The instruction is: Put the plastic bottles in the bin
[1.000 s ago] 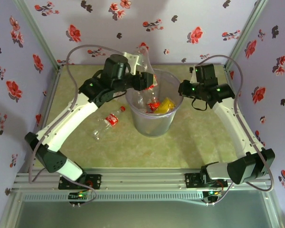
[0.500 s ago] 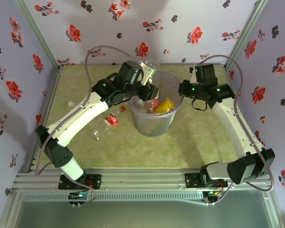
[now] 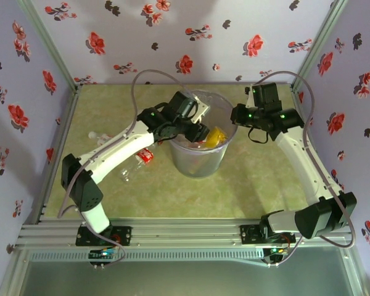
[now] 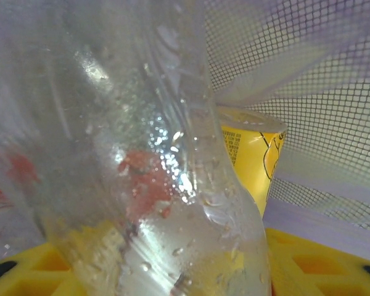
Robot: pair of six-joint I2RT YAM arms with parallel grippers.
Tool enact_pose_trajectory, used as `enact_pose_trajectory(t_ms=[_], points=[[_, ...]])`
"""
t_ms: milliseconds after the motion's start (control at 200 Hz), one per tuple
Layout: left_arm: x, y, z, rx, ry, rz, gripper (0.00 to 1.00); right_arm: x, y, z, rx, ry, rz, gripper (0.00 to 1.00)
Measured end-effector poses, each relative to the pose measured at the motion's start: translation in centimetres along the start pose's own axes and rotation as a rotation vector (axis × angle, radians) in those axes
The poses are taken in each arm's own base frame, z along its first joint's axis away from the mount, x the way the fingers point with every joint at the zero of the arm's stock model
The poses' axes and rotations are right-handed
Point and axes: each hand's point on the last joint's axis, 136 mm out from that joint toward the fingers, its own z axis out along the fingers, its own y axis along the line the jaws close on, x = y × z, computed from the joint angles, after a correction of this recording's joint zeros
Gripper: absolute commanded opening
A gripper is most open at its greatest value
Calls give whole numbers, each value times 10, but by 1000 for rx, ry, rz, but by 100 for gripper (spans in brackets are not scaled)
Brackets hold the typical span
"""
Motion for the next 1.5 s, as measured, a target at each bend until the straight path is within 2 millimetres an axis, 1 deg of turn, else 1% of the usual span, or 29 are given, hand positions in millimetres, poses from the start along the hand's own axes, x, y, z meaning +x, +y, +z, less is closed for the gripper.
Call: enact_pose_trajectory(t_ms=[120,200,285,385,485,580,670,825,915,1015,1130,1230,1335,1500], points=[[5,-3,7,11,20,19,7,1,2,0,-5,3,-4,1],[8,-6,11,26,32,34,15,1,3,0,-8,4,-11,1],[10,-8,14,39,39,54,28,2,3,1,-11,6,-12,0],[11,-10,17,45,44,65,53,2,3,1,-11,6,-12,1],[11,-11,17,54,44,80,71,2,3,1,-11,6,-12,0],[18,-17,16,78,73,80,84,1,4,1,-12,5,-12,0],[22,-25,16,102,88,84,89,1,4,1,-11,5,-12,0],[21,-28,15,112,83,85,90,1,4,1,-11,5,-12,0],[16,-30,14,122,58,86,90,1,4,1,-12,4,-12,0],[9,-31,7,129,11,86,89,1,4,1,-12,6,-12,0],[-3,-35,-6,144,-45,76,85,1,4,1,-14,5,-12,0],[-15,-38,-16,160,-96,64,76,1,4,1,-14,6,-12,0],[-24,-42,-19,178,-136,47,63,1,4,1,-14,6,-12,0],[-24,-45,-16,200,-139,22,45,1,4,1,-14,6,-12,0]])
